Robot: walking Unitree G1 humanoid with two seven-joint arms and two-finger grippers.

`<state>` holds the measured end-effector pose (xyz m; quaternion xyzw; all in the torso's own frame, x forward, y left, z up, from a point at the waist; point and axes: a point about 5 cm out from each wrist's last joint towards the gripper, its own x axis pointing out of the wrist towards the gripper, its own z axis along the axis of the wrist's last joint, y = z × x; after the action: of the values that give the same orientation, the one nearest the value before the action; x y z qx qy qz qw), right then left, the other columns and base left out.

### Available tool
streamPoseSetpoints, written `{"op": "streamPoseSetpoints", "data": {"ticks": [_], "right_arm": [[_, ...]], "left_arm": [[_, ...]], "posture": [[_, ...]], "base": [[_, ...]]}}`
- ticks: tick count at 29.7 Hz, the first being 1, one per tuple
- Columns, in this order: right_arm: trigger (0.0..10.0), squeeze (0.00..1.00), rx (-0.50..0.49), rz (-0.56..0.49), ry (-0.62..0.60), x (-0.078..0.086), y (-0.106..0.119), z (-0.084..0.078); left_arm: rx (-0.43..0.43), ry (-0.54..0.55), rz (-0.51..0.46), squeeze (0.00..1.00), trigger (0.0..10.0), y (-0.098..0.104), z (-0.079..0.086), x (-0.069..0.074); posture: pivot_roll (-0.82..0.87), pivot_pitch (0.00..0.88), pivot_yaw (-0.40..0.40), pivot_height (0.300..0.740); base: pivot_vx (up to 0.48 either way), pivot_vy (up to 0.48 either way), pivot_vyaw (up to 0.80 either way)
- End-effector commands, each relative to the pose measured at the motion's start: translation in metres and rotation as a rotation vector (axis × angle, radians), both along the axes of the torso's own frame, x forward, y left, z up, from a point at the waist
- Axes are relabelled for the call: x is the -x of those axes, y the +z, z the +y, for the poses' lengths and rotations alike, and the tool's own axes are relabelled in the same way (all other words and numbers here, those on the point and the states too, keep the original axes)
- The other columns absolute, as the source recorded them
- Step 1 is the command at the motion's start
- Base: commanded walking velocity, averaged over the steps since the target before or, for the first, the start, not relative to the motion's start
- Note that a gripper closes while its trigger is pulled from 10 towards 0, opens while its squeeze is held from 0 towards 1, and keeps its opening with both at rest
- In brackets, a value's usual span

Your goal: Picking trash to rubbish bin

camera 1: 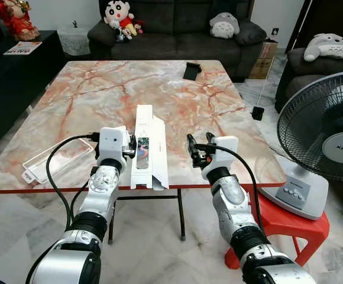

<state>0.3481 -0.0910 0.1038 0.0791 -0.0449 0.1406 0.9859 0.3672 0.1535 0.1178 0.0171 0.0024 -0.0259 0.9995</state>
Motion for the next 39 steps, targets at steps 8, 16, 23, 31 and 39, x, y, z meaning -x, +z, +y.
{"op": "streamPoseSetpoints", "data": {"ticks": [8,16,23,31,39], "right_arm": [[10.0,0.00,0.013,0.023,0.007,0.001,-0.004,0.001],[10.0,0.00,0.017,0.028,0.009,0.001,-0.005,0.000],[10.0,0.00,0.018,0.035,0.009,0.002,-0.007,0.001],[10.0,0.00,0.030,0.073,0.022,0.006,-0.016,0.001],[10.0,0.00,0.048,0.124,0.026,0.010,-0.028,0.001]], "left_arm": [[0.060,-0.087,0.183,0.00,10.0,-0.017,-0.001,0.000],[0.219,-0.113,0.302,0.00,10.0,-0.024,-0.001,0.000],[0.340,-0.169,0.364,0.00,10.0,-0.025,-0.003,0.001],[0.433,-0.227,0.345,0.00,10.0,-0.012,-0.005,-0.003],[0.520,-0.291,0.297,0.00,10.0,0.008,-0.007,-0.008]], "posture": [[0.02,0.001,-0.022,0.740],[0.02,0.004,-0.024,0.740],[0.02,0.003,-0.023,0.740],[0.02,0.004,-0.025,0.740],[0.02,0.003,-0.023,0.740]], "base": [[0.000,0.000,0.00],[0.000,0.000,0.00],[0.000,0.000,0.00],[0.000,0.000,0.00],[0.000,0.000,0.00]]}}
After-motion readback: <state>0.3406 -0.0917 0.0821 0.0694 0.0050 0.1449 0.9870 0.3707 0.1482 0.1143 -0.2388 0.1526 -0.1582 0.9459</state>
